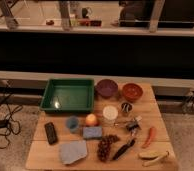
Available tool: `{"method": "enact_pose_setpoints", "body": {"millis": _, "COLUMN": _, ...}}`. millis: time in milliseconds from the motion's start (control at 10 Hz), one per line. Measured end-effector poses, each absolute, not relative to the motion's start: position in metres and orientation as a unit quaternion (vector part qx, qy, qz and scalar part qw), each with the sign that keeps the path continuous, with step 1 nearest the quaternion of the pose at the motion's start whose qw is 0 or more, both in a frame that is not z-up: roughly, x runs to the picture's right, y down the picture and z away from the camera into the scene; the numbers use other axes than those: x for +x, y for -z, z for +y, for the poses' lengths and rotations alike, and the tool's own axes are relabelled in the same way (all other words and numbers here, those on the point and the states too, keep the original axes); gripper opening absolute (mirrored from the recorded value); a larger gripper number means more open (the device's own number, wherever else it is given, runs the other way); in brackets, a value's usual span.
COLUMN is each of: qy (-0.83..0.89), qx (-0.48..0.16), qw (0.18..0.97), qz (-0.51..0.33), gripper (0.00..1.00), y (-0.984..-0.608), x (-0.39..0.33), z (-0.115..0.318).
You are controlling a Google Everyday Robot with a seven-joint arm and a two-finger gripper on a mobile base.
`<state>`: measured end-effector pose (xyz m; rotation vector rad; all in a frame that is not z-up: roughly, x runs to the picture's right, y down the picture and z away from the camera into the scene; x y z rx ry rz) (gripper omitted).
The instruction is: Place banana in tray
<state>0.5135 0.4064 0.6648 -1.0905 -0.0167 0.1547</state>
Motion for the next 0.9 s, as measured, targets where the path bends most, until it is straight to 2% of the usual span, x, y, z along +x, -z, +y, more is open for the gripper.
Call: {"method": "enact_pose_setpoints", "body": {"millis": 900, "qy": -0.075, "qx": -0.512, "qw": 0.855, "qz": -0.034, "gripper": 0.80, "y": -0.662, "x": 0.500, "z": 0.399}}
